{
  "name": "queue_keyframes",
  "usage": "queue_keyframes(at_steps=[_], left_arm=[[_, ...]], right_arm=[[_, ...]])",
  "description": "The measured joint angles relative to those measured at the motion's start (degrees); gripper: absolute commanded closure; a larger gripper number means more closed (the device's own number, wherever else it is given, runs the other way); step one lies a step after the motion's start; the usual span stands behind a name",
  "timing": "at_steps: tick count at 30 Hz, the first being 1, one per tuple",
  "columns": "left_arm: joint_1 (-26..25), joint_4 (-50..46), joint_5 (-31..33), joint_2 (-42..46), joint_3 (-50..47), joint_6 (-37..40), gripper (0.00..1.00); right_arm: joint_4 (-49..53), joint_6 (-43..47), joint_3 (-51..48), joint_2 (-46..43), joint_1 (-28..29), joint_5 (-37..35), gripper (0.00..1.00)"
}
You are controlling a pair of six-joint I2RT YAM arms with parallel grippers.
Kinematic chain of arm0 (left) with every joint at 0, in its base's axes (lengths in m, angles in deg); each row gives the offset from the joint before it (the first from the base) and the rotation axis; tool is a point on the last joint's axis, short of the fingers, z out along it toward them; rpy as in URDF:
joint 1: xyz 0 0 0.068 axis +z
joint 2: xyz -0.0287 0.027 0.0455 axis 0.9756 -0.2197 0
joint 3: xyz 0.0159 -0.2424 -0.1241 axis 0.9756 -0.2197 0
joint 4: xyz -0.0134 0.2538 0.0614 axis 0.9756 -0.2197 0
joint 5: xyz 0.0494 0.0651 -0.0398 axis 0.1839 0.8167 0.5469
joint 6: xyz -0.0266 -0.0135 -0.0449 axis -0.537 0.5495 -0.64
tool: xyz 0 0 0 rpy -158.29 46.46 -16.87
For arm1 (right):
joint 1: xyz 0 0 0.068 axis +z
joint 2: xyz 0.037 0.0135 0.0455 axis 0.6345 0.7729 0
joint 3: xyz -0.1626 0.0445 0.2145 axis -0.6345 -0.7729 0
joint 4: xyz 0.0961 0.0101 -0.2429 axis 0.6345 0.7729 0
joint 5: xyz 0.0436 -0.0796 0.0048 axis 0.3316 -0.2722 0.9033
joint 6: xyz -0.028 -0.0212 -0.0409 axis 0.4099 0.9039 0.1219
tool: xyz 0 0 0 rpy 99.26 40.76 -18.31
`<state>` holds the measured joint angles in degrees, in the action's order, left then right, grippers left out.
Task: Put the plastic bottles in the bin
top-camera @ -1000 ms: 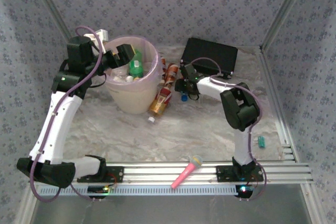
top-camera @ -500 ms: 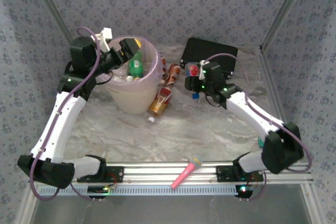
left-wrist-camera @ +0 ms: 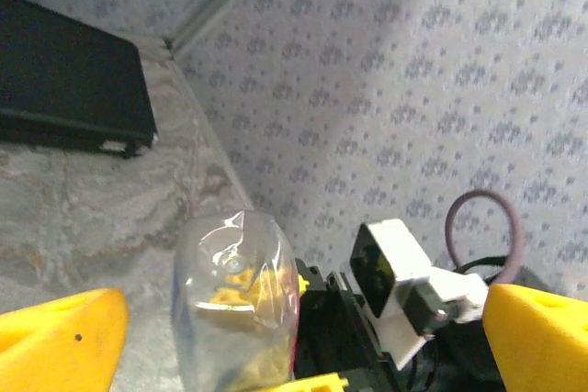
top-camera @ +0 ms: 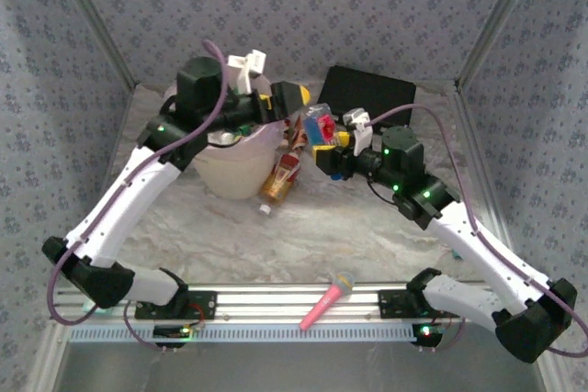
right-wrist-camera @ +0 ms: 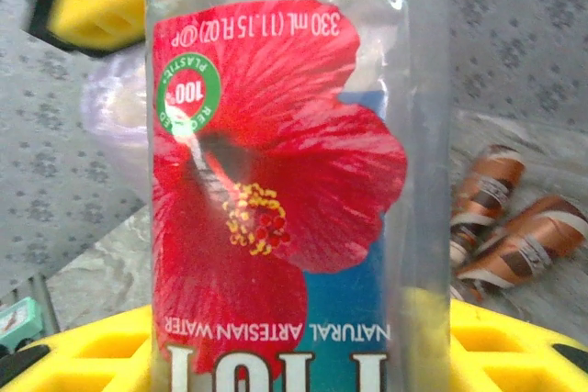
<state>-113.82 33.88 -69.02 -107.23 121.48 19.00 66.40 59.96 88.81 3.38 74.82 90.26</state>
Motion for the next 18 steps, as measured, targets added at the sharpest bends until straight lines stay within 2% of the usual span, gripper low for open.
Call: queue_keyframes(at_steps=[8, 10, 14, 18], left_arm=[[-3.8, -3.1, 2.8, -2.7, 0.4, 2.8, 0.09], [-4.3, -3.1, 3.3, -2.7, 0.4, 3.1, 0.15], [-4.8, -3.1, 3.6, -2.7, 0.4, 3.0, 0.19], [-4.9, -2.9, 3.6, -2.7, 0.3, 2.9, 0.29]], right_arm=[[-2.2, 0.2, 0.0, -0.2, 2.8, -1.3, 0.5], [-3.0, 0.2, 0.0, -0.5, 3.0, -1.8, 0.5], [-4.4, 0.2, 0.0, -1.3, 3.0, -3.1, 0.5], [-5.1, 0.2, 0.0, -1.3, 3.0, -3.3, 0.5]])
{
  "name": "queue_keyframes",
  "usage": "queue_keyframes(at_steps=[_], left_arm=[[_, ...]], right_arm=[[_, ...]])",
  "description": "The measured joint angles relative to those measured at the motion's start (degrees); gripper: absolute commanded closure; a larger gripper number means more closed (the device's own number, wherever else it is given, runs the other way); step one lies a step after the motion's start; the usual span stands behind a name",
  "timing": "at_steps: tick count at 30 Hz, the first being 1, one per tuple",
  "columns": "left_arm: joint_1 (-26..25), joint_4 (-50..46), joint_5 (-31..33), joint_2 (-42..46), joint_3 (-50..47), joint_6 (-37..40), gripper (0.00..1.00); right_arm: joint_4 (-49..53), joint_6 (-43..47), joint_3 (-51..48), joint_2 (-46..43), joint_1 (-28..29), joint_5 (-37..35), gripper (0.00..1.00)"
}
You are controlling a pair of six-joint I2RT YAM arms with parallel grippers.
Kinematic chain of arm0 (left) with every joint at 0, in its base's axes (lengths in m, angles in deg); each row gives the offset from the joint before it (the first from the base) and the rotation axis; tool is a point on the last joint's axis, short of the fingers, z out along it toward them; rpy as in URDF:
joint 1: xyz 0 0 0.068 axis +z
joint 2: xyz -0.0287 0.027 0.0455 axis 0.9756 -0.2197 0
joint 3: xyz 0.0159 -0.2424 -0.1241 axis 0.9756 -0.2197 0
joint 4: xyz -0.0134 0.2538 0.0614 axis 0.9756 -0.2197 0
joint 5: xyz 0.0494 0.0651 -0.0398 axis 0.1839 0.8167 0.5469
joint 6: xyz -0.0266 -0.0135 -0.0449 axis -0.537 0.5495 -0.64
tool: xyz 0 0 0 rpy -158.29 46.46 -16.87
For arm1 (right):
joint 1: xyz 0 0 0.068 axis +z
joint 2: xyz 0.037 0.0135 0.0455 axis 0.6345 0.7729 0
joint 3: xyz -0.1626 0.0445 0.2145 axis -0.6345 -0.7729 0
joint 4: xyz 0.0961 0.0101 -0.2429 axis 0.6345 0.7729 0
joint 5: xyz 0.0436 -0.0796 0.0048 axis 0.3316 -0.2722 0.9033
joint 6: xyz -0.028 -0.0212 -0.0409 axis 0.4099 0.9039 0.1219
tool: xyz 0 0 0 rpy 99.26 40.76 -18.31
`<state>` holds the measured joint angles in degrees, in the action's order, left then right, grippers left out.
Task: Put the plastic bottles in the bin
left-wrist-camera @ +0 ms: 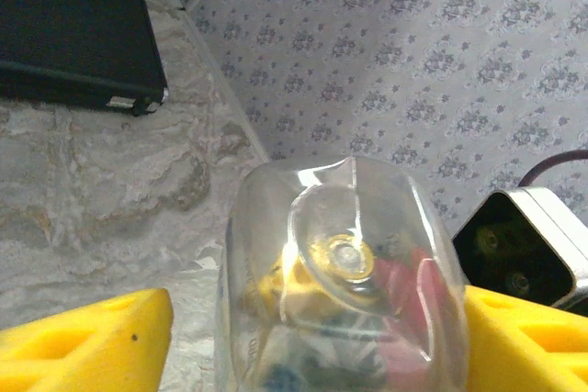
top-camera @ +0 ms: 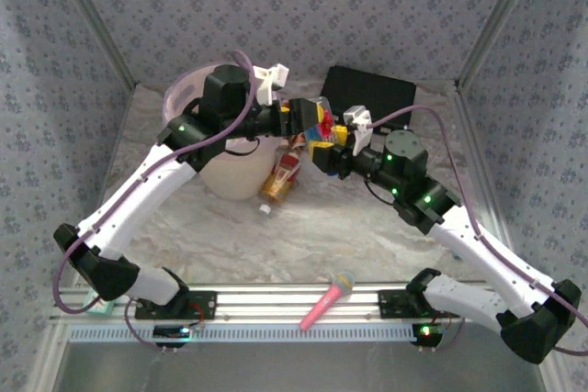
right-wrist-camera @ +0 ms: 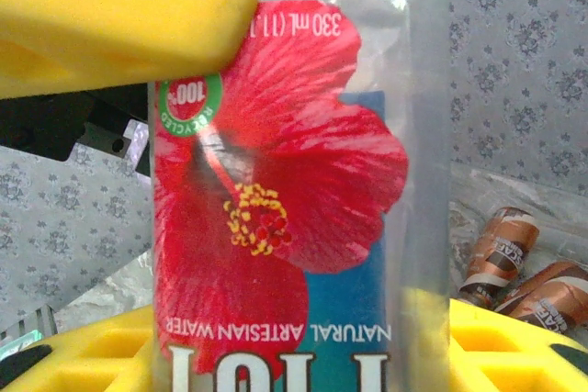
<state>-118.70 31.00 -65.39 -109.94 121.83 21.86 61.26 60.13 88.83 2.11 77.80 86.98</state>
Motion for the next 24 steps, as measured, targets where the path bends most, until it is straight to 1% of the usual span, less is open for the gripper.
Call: queue_keyframes(at_steps=[6, 9, 10, 12, 15, 16, 17, 21, 24], left_arm=[[0.0, 1.6, 0.5, -0.5, 0.0, -0.7, 0.4], [0.0, 2.0, 0.9, -1.0, 0.0, -0.8, 0.42], [0.0, 2.1, 0.9, -1.2, 0.0, -0.8, 0.43], [0.2, 2.4, 1.1, -1.5, 0.0, -0.8, 0.43], [1.0, 2.9, 1.2, -1.7, 0.0, -1.2, 0.43], [1.6, 2.9, 1.3, -1.9, 0.0, -1.4, 0.44], [2.4, 2.9, 1.3, -2.0, 0.0, -1.5, 0.44], [6.6, 3.2, 1.3, -2.3, 0.0, -2.0, 0.46], [11.0, 3.3, 0.8, -2.2, 0.1, -2.1, 0.46]], right_arm=[[-0.7, -0.2, 0.0, 0.8, 0.0, -0.1, 0.5], [-0.9, -0.5, 0.1, 1.6, -0.2, -0.5, 0.49], [-0.9, -0.7, 0.1, 1.8, -0.3, -0.6, 0.46], [-0.8, -0.9, 0.3, 2.1, -0.5, -0.7, 0.36], [-0.3, -0.8, 1.5, 2.7, -0.5, -0.5, 0.12], [-0.2, -0.7, 2.2, 2.8, -0.6, -0.3, 0.05], [0.0, -0.9, 3.0, 2.9, -0.7, -0.1, 0.0], [0.7, -2.1, 5.7, 2.5, -3.3, 1.3, 0.0], [2.8, -3.6, 6.3, 1.1, -6.4, 1.5, 0.0]])
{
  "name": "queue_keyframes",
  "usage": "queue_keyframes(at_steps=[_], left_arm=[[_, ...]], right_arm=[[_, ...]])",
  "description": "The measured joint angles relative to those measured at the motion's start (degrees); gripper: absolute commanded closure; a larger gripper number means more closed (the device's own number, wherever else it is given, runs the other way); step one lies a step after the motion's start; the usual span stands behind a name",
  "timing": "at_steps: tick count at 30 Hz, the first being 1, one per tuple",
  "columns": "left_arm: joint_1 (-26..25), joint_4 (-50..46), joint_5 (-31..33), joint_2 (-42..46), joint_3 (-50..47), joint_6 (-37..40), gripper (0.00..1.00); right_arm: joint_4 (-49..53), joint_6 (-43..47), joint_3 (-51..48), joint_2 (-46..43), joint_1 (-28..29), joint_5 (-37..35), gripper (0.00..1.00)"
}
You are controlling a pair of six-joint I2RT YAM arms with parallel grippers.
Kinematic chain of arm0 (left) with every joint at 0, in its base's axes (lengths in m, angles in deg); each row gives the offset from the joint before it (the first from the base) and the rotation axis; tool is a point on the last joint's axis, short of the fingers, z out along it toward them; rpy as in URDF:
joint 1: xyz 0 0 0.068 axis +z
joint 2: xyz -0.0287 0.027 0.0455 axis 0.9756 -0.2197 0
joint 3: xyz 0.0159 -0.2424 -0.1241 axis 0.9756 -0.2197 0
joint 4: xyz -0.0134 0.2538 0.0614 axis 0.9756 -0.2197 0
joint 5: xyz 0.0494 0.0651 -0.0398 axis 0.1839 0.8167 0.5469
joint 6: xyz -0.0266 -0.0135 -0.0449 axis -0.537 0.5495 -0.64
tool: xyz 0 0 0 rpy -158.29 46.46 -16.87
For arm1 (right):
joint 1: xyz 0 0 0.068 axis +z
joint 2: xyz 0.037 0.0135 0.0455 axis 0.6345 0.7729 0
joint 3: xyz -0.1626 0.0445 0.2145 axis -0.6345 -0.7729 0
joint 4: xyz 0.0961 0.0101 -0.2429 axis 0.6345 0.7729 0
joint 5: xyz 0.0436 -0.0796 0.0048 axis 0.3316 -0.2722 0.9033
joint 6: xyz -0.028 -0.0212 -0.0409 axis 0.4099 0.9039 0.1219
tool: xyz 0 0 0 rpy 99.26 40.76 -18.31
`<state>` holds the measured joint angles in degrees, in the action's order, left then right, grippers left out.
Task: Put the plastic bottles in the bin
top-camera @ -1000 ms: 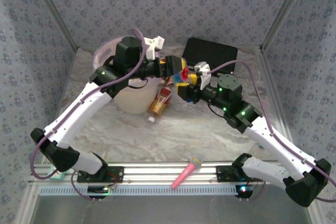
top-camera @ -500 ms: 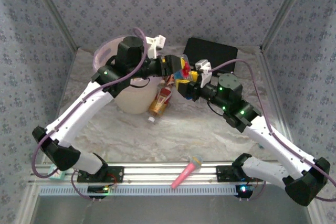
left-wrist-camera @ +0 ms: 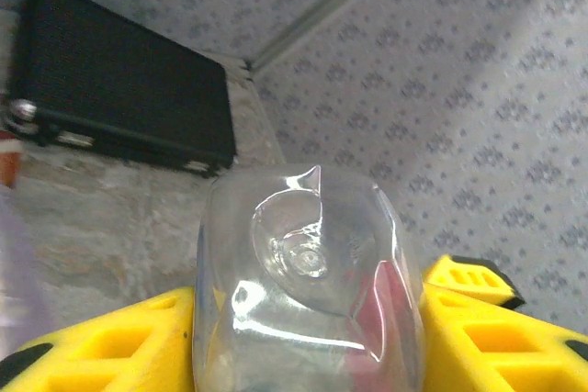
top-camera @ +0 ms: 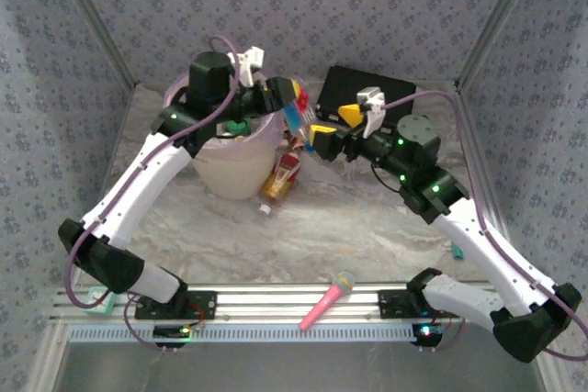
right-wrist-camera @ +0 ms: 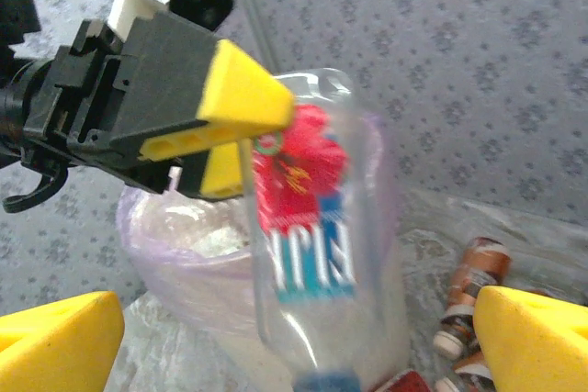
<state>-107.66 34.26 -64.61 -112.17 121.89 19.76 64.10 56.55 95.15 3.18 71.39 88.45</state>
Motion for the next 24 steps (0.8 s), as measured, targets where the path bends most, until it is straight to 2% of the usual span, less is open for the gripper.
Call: queue_keyframes(at_steps=[4, 8, 11, 17, 24], left_arm=[[8.1, -0.5, -1.4, 0.0, 1.4, -0.3, 0.48], [16.8, -3.8, -1.6, 0.0, 6.9, 0.3, 0.5], [21.3, -6.0, -1.4, 0.0, 10.9, 1.6, 0.51], [23.1, -12.2, -1.9, -3.7, 15.8, 5.4, 0.56], [23.1, -20.2, -3.5, -13.4, 17.6, 10.3, 0.59]], right_arm=[[6.6, -1.6, 0.0, -3.3, -4.8, -1.7, 0.01], [12.3, -3.0, -1.1, -6.3, -9.3, -2.8, 0.01], [14.8, -4.5, -4.0, -8.3, -12.5, -2.5, 0.01], [20.0, -6.2, -7.2, -8.6, -16.9, -1.5, 0.01], [21.2, -6.3, -7.4, -8.6, -17.8, -0.3, 0.01]])
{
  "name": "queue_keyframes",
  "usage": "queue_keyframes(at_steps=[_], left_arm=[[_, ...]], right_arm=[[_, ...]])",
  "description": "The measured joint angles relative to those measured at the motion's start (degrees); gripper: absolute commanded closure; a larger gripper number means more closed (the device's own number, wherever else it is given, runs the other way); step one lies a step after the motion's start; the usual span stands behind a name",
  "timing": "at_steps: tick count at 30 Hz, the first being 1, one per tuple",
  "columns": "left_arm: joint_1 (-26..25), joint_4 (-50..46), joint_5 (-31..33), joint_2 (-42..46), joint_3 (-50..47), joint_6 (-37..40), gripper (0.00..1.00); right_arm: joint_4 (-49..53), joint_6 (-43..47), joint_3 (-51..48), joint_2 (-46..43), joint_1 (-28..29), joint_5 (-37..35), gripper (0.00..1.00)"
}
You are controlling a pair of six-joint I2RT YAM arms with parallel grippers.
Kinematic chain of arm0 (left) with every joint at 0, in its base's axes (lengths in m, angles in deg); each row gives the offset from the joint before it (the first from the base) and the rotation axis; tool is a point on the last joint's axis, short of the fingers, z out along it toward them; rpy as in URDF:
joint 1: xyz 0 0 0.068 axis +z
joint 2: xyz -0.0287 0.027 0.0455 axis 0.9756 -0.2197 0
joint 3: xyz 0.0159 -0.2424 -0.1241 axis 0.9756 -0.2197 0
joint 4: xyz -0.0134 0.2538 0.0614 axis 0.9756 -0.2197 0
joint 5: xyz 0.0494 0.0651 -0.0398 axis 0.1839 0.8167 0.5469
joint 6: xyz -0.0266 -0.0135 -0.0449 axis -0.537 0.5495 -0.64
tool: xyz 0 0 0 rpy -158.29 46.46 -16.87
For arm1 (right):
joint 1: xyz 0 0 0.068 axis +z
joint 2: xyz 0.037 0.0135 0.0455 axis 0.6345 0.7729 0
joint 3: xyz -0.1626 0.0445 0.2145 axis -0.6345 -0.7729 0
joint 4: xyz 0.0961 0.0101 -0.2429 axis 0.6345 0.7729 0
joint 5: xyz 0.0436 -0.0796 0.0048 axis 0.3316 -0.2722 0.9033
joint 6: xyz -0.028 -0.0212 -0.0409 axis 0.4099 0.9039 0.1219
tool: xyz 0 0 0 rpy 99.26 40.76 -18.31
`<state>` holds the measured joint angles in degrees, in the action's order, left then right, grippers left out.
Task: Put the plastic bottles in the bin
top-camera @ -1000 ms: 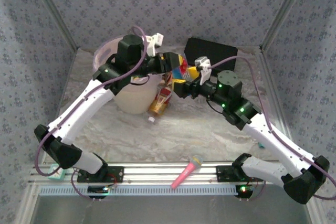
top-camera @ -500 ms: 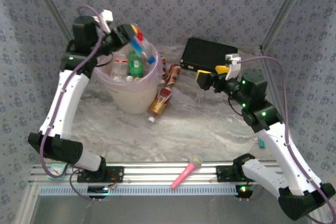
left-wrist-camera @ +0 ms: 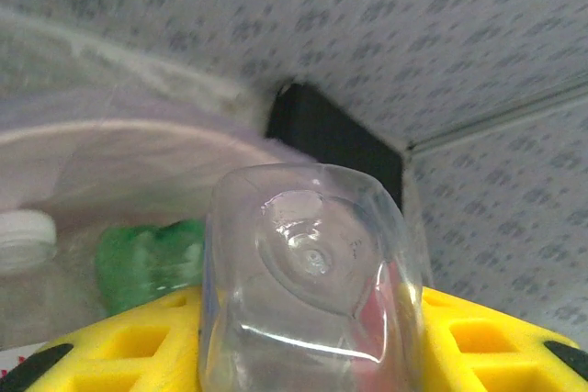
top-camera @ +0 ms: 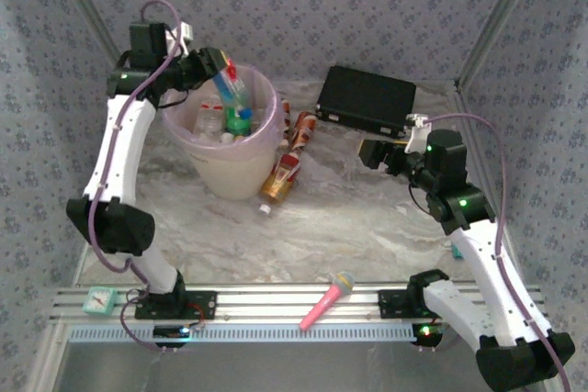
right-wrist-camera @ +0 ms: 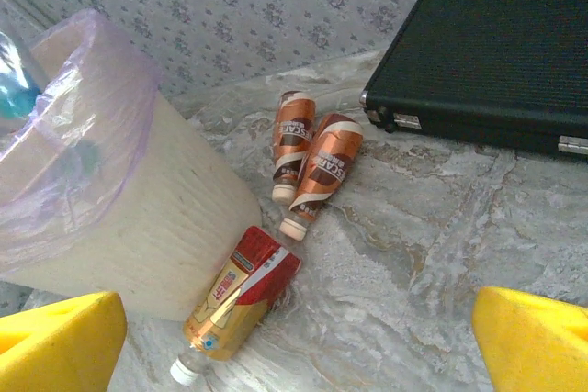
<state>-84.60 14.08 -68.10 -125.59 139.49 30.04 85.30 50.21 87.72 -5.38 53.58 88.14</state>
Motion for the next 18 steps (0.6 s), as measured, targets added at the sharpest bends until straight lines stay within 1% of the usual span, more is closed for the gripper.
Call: queue_keyframes(at_steps=[4, 12, 15, 18], left_arm=[[-0.1, -1.9, -2.7, -2.4, 0.1, 1.9, 0.59], [-2.9, -9.8, -0.7, -5.6, 6.7, 9.6, 0.58], [-4.5, -11.5, -0.4, -7.3, 8.0, 11.4, 0.53], [-5.7, -13.0, 0.8, -9.2, 8.9, 13.0, 0.43]], right_arm=[[0.1, 0.0, -0.5, 0.6, -0.1, 0.2, 0.01], [0.5, -0.1, -1.5, 2.4, -0.2, 0.2, 0.01], [0.5, -0.5, -1.7, 3.0, -0.2, 0.4, 0.01], [0.5, -0.7, -1.7, 3.5, -0.2, 0.7, 0.01]])
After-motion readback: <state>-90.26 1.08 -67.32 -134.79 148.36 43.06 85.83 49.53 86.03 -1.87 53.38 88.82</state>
